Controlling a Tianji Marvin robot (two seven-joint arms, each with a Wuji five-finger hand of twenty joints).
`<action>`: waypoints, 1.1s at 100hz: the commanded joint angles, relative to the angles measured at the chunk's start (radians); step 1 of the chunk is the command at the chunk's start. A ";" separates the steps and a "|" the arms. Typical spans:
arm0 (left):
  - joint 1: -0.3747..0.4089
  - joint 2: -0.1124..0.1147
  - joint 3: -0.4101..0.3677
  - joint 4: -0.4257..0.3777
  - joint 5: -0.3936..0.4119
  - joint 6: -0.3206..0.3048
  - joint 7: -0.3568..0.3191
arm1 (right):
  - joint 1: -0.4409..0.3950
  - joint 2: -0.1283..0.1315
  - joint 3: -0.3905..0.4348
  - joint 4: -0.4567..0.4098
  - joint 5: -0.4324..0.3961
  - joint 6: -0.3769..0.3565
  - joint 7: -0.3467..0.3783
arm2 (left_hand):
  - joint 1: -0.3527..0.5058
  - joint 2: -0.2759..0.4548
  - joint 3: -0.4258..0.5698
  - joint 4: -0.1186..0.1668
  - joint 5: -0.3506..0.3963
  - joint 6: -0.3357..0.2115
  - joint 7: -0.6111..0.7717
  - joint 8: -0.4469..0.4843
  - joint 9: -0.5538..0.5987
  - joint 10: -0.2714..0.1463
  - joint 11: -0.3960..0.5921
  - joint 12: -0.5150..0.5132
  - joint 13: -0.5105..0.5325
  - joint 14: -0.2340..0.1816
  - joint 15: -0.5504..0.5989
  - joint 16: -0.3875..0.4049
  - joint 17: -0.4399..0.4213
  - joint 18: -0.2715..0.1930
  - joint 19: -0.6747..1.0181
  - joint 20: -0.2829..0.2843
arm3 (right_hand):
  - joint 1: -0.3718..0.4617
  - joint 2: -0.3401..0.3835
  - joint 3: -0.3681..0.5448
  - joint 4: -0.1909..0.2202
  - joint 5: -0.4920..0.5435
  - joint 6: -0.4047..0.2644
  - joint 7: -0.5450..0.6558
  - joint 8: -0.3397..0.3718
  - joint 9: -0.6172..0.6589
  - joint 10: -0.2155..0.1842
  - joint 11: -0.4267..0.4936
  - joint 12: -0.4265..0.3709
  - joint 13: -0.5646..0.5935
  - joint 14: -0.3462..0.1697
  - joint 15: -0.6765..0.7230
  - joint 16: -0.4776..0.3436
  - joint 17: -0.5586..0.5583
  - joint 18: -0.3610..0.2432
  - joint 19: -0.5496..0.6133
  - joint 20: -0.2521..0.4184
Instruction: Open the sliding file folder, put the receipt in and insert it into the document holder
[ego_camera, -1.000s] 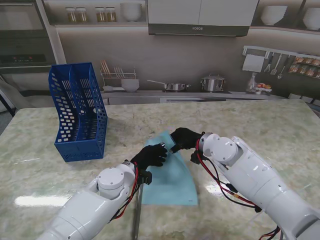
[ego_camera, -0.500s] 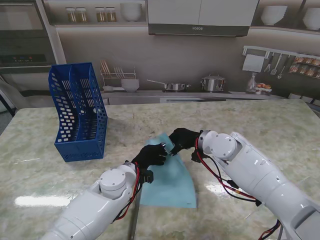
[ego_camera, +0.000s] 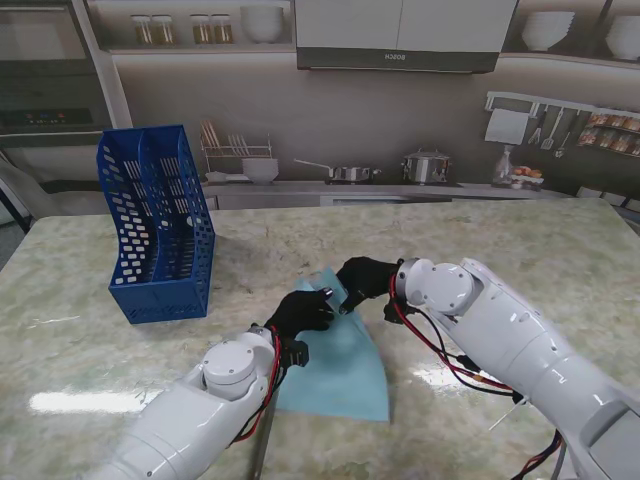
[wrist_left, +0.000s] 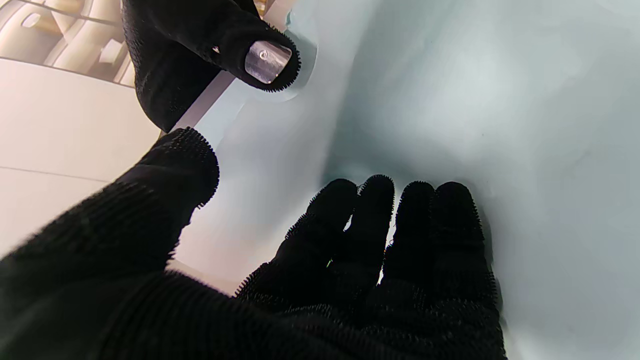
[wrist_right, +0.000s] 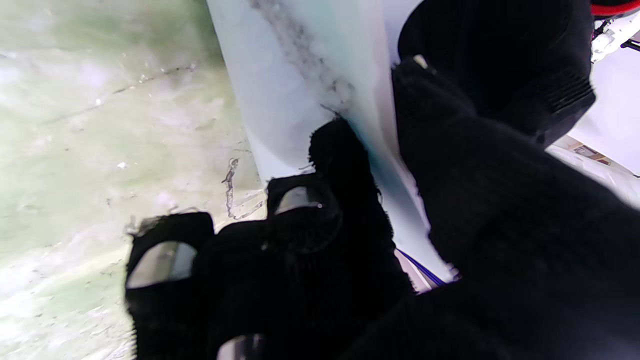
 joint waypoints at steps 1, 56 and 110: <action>0.004 -0.012 0.010 0.009 0.024 0.009 0.040 | 0.001 -0.005 -0.010 -0.006 -0.001 -0.001 0.010 | 0.093 0.059 -0.040 0.076 0.041 -0.066 0.020 0.015 0.041 -0.058 0.036 0.023 0.043 -0.009 0.020 0.014 0.020 -0.049 0.014 0.020 | 0.052 0.004 0.031 0.017 0.029 -0.148 -0.003 -0.031 0.153 0.219 0.226 0.016 -0.045 0.038 0.062 0.022 0.062 -0.268 0.322 0.049; 0.021 -0.059 0.010 -0.033 0.026 0.090 0.247 | 0.010 -0.004 -0.029 -0.024 -0.021 0.019 0.006 | 0.657 0.032 -0.298 0.137 -0.007 -0.140 0.717 0.162 0.410 -0.076 0.141 0.261 0.358 0.070 0.325 0.139 0.352 -0.031 0.342 0.113 | 0.095 0.079 0.010 0.032 0.006 -0.143 -0.011 -0.041 0.151 0.220 0.238 -0.014 -0.045 0.035 0.060 0.018 0.054 -0.266 0.311 0.072; 0.048 -0.005 -0.041 -0.143 0.058 0.152 0.169 | -0.112 0.014 0.139 -0.144 -0.051 0.122 -0.081 | 0.604 0.003 -0.067 0.332 -0.067 -0.103 1.004 0.244 0.382 0.081 0.598 0.355 0.514 0.201 0.651 0.402 0.648 -0.129 0.688 0.056 | 0.118 0.111 -0.004 0.034 -0.014 -0.119 -0.019 -0.019 0.151 0.166 0.231 -0.050 -0.045 0.026 0.060 0.013 0.036 -0.311 0.283 0.036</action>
